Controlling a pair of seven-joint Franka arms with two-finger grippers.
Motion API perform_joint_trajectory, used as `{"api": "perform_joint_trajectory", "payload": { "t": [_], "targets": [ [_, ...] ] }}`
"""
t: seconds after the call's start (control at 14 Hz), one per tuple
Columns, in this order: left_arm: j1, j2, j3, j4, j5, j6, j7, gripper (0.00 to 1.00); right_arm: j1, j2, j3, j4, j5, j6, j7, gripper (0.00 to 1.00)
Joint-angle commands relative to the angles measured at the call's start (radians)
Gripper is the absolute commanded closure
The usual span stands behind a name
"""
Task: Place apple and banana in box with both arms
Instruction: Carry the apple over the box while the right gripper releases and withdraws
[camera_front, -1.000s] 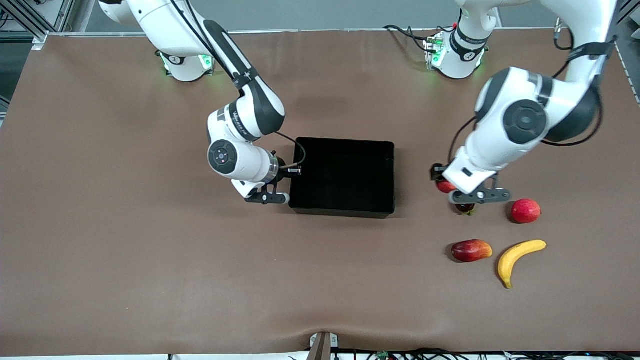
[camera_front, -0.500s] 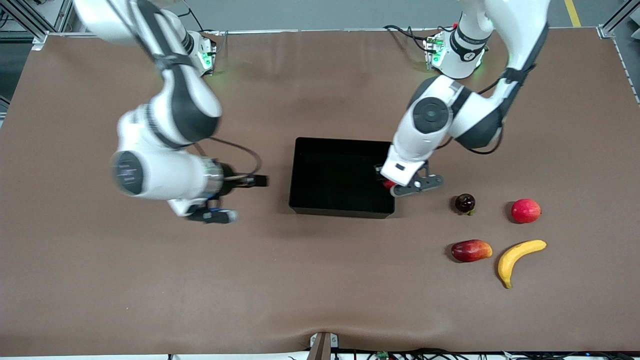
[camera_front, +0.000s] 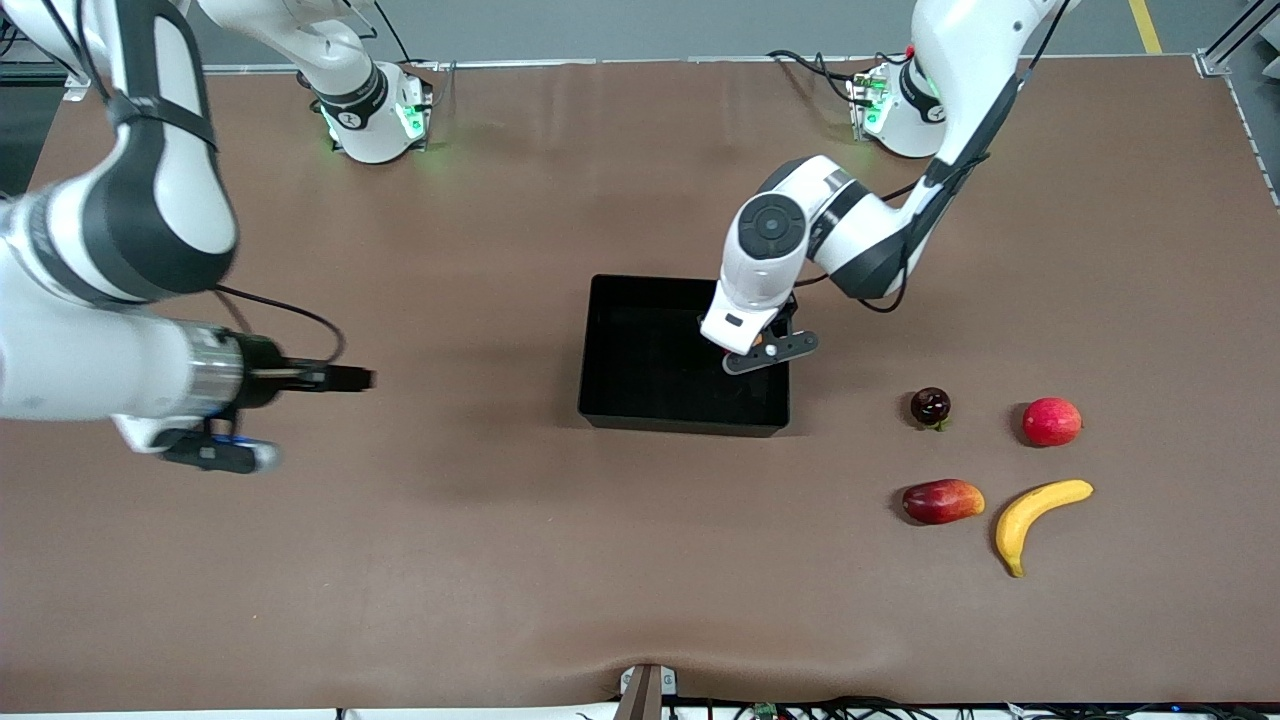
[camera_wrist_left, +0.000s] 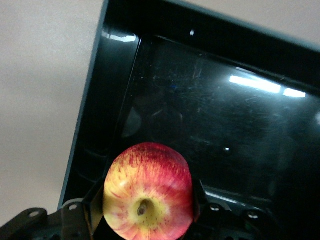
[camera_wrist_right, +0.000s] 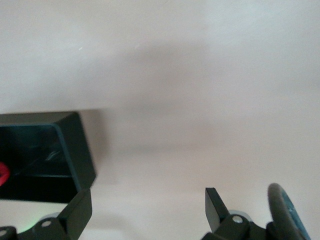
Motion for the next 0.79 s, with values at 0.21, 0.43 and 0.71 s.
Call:
{"api": "perform_joint_trajectory", "payload": {
  "t": [0.21, 0.43, 0.71],
  "targets": [
    [-0.013, 0.084, -0.002, -0.003, 0.092, 0.065, -0.02, 1.0, -0.101, -0.207, 0.018, -0.096, -0.144, -0.054, -0.156, 0.0],
    [-0.013, 0.099, -0.005, -0.008, 0.092, 0.076, -0.015, 1.0, -0.101, -0.327, 0.024, -0.16, -0.236, -0.056, -0.182, 0.0],
    [-0.007, 0.087, -0.028, -0.043, 0.091, 0.074, -0.012, 1.0, -0.134, -0.427, 0.021, -0.237, -0.244, -0.048, -0.209, 0.0]
  ]
}}
